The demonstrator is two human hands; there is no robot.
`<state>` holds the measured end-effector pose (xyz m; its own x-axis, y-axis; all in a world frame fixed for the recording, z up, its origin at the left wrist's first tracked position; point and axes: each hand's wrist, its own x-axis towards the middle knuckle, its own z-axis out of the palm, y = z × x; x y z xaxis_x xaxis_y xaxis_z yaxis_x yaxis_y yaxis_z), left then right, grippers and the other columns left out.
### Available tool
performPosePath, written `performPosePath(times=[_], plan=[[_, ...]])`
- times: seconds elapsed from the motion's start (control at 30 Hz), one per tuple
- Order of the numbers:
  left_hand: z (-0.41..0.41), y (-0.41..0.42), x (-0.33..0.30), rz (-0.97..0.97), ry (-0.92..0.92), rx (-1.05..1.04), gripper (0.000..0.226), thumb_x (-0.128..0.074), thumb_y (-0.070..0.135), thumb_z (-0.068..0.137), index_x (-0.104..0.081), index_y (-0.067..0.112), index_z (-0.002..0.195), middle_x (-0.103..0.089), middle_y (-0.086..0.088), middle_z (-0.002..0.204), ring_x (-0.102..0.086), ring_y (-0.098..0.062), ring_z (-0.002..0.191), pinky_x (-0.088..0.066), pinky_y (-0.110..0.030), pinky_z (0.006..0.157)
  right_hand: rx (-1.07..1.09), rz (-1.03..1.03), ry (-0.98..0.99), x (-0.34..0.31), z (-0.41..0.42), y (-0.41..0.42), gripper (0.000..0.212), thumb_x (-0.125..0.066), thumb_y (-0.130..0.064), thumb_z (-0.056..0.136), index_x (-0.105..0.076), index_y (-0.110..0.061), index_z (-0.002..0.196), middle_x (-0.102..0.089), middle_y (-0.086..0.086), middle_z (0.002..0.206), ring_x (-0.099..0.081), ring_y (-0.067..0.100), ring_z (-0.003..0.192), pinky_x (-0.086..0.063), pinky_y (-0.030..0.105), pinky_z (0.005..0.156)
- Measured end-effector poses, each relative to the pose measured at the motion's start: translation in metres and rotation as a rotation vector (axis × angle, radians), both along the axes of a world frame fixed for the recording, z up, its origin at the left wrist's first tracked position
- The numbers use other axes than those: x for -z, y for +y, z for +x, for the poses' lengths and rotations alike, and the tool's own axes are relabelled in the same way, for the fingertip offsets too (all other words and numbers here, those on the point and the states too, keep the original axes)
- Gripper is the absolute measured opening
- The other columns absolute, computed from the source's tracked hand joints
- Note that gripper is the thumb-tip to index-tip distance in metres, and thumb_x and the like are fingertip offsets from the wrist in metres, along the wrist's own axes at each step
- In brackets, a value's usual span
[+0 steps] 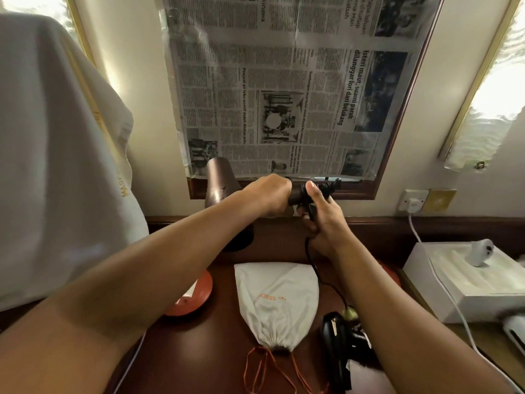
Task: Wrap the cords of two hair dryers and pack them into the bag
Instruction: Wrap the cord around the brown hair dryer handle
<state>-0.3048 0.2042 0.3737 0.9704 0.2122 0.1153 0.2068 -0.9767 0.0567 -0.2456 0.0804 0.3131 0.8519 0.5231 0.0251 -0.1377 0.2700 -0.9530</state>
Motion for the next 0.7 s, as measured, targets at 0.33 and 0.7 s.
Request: performPosePath(times=[0.33,0.7], plan=[[-0.017,0.02,-0.013,-0.243,-0.091,0.034,0.055,-0.057,0.055,0.083,-0.047,0.024,0.127,-0.064,0.002,0.102,-0.062,-0.019,0.093,-0.051,-0.037,0.086,0.129,0.21,0.075,-0.007,-0.009,0.013,0.012,-0.061,-0.028,0.092,-0.056,-0.017,0.09,-0.055,0.003,0.064,-0.045,0.006,0.037,-0.03,0.017,0.032],[-0.083,0.052,0.022,-1.592,-0.636,-0.46,0.064,-0.065,0.058,0.081,-0.051,0.018,0.13,-0.056,-0.009,0.126,-0.054,-0.029,0.116,-0.05,-0.041,0.091,0.171,0.269,0.142,-0.003,-0.003,0.009,0.018,-0.06,-0.034,0.091,-0.051,-0.019,0.095,-0.047,0.002,0.064,-0.037,0.004,0.035,-0.025,0.017,0.035]])
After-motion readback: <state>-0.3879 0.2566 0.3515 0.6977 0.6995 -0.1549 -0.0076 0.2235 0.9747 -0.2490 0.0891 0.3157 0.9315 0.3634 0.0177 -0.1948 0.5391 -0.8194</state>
